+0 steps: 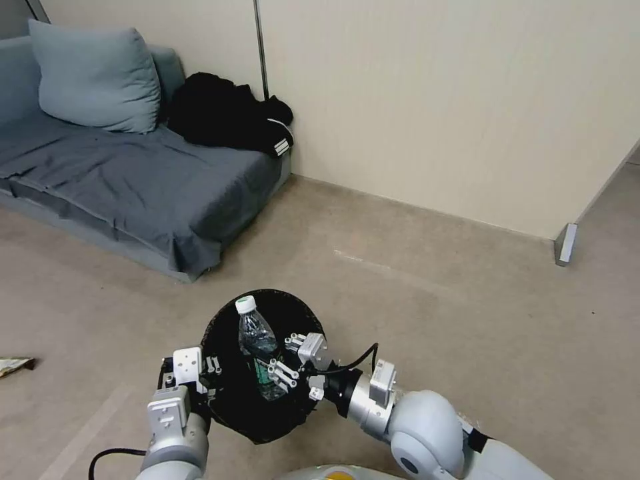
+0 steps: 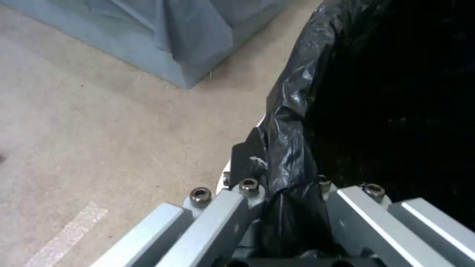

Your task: Pick up the trash bin, then pick up the garbage from the floor and place it into the trash bin.

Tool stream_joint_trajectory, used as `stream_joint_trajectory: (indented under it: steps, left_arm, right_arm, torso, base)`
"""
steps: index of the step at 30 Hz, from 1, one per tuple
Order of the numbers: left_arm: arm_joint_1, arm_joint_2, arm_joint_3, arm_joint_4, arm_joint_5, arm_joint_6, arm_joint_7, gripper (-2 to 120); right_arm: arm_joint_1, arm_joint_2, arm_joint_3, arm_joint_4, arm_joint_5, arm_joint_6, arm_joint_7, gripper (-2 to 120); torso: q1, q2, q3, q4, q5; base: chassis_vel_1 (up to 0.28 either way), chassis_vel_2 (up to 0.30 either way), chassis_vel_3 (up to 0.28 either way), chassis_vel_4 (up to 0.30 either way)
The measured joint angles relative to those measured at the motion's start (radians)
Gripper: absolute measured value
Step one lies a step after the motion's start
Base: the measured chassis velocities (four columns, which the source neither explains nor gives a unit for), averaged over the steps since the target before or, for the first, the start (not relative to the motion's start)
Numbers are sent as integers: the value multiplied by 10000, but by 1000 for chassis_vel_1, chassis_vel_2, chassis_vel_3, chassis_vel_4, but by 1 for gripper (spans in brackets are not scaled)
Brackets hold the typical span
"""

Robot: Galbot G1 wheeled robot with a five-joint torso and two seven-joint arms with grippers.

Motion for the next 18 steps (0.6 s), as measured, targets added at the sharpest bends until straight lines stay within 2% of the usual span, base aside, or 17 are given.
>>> stream_joint_trajectory:
  steps: [3, 4, 6, 7, 10, 11, 14, 18]
  left_arm:
    - [-20, -3, 17, 1, 18, 1, -3, 1]
    - [-20, -3, 17, 1, 18, 1, -3, 1]
    - [-22, -3, 19, 37, 25, 0, -6, 1]
    - [-22, -3, 19, 37, 25, 0, -6, 1]
    - [-24, -3, 36, 49, 49, 0, -8, 1]
    - [-24, -3, 36, 49, 49, 0, -8, 1]
    - [-46, -2, 30, 79, 55, 0, -9, 1]
    - [-71, 0, 0, 110, 54, -1, -9, 1]
  right_arm:
    - [-48, 0, -3, -5, -47, 17, -9, 58]
    - [-48, 0, -3, -5, -47, 17, -9, 58]
    - [-47, 18, -12, 9, -53, 17, -9, 68]
    - [-47, 18, -12, 9, -53, 17, -9, 68]
    - [-54, -19, -21, 91, -54, 11, -9, 82]
    - [-54, -19, -21, 91, -54, 11, -9, 82]
    - [-85, -82, -17, 241, -56, 2, -8, 96]
    - [-132, -141, 12, 448, -63, -9, -8, 100]
  torso:
    - [0, 0, 0, -1, 0]
    - [0, 0, 0, -1, 0]
    - [1, 0, 0, 0, 0]
    - [1, 0, 0, 0, 0]
    - [1, 0, 0, 1, 0]
    - [1, 0, 0, 1, 0]
    - [1, 0, 0, 0, 0]
    - [1, 0, 0, 0, -1]
  base:
    - [0, 0, 0, 0]
    - [0, 0, 0, 0]
    - [0, 0, 0, 0]
    - [0, 0, 0, 0]
    - [0, 0, 0, 0]
    - [0, 0, 0, 0]
    - [0, 0, 0, 0]
    - [0, 0, 0, 0]
